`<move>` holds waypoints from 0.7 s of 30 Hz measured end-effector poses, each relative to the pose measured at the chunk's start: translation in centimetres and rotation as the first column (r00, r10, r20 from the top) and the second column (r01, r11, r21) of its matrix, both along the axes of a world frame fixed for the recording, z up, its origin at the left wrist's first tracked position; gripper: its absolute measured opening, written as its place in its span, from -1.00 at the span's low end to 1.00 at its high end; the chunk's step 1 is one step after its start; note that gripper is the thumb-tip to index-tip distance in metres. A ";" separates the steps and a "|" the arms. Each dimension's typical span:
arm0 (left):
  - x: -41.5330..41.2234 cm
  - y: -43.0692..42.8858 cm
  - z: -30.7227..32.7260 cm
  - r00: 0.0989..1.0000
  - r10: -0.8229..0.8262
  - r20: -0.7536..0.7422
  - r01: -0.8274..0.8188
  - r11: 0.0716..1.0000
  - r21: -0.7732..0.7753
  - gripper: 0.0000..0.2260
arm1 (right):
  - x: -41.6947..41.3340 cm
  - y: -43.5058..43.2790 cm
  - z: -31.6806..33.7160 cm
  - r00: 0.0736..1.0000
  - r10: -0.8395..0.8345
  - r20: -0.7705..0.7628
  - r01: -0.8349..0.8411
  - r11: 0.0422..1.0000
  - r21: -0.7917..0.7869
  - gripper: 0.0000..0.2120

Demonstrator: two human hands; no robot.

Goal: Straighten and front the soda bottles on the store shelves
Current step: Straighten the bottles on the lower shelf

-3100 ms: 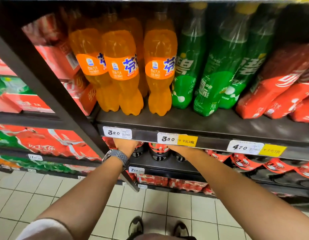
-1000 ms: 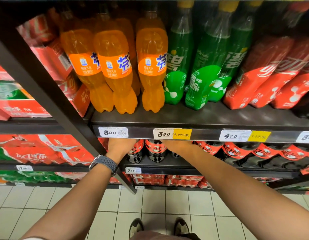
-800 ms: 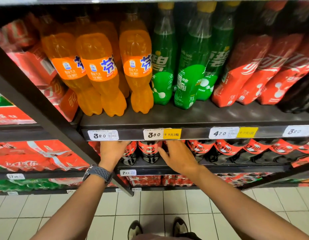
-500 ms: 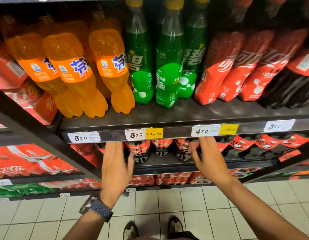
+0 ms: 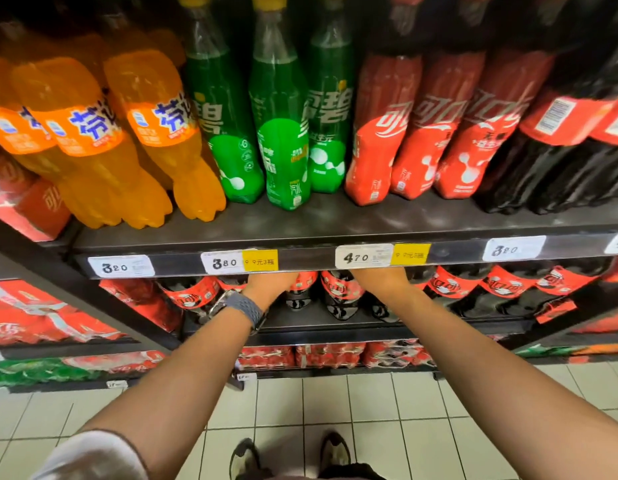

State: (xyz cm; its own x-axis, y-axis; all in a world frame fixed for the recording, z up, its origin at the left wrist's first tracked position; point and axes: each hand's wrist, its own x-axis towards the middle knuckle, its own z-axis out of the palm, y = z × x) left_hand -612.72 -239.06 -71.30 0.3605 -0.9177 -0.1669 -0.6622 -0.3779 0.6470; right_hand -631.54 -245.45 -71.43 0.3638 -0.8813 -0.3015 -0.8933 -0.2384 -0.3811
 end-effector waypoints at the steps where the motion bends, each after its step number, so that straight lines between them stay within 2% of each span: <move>1: 0.2 -0.3 -0.2 1.000 -0.007 0.001 0.007 1.000 -0.017 -0.80 | 0.2 -0.2 -0.1 0.994 -0.027 0.103 0.031 0.999 -0.041 -0.78; 2: 0.2 -0.4 0.1 1.000 -0.004 -0.008 0.004 1.000 -0.002 -0.80 | 0.4 -0.7 0.0 0.989 -0.023 0.147 0.032 0.998 -0.061 -0.79; 4: 0.3 -0.6 0.0 0.999 -0.031 -0.021 0.032 0.997 0.074 -0.80 | 0.8 -1.4 -0.1 0.992 0.069 0.107 -0.058 0.993 -0.103 -0.72; 6: 0.5 -0.7 -0.2 1.000 -0.008 0.011 0.007 0.997 0.076 -0.81 | 0.3 -1.9 -0.4 0.991 0.095 0.099 -0.091 0.995 -0.036 -0.72; 7: 0.5 -0.5 -0.4 1.000 0.025 0.006 -0.025 0.998 0.053 -0.82 | -0.5 -2.0 -0.6 0.992 0.101 0.077 -0.100 0.995 -0.022 -0.73; 8: 0.2 -0.2 -0.4 0.999 0.050 -0.003 -0.050 0.998 0.027 -0.84 | -1.3 -1.9 -0.7 0.989 0.147 -0.012 -0.147 0.988 -0.039 -0.72; 10: -0.3 0.0 -0.3 0.999 0.028 0.020 -0.026 0.997 -0.075 -0.85 | -2.3 -1.6 0.1 0.984 0.173 -0.051 -0.170 0.984 0.047 -0.70; 12: -0.2 0.1 0.1 0.998 -0.039 0.050 0.045 0.991 -0.127 -0.84 | -2.3 -1.7 0.4 0.985 0.168 0.030 -0.170 0.984 0.050 -0.70; 13: 0.0 0.1 0.1 0.995 -0.067 0.080 0.077 0.988 -0.131 -0.85 | -2.0 -1.8 0.5 0.990 0.098 0.099 -0.102 0.994 0.034 -0.71; 14: 0.3 0.3 0.2 0.989 -0.089 0.118 0.102 0.989 -0.109 -0.85 | -1.7 -1.9 0.4 0.989 0.071 0.133 -0.062 0.996 -0.070 -0.73; 16: 0.6 0.3 0.3 0.989 -0.062 0.131 0.071 0.996 -0.059 -0.84 | -1.2 -1.7 0.1 0.980 0.061 0.190 -0.013 0.970 -0.244 -0.82; 18: 0.5 0.0 0.3 0.992 0.010 0.123 -0.004 0.999 -0.049 -0.77 | -1.2 -1.5 -0.4 0.968 0.010 0.252 0.055 0.967 -0.249 -0.86; 19: 0.6 0.0 0.0 0.989 0.017 0.149 -0.013 1.000 -0.025 -0.72 | -1.3 -1.4 -0.5 0.966 -0.007 0.258 0.071 0.968 -0.240 -0.83; 21: 0.5 0.3 -0.1 0.979 -0.048 0.196 0.017 0.988 0.153 -0.67 | -1.3 -1.9 -0.9 0.966 0.001 0.260 0.062 0.970 -0.234 -0.81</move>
State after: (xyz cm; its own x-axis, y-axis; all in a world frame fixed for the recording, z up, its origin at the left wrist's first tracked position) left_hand -612.24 -238.73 -71.35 0.3709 -0.8993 -0.2318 -0.7852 -0.4370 0.4388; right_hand -632.89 -247.32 -72.28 0.3725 -0.9279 0.0179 -0.7814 -0.3240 -0.5333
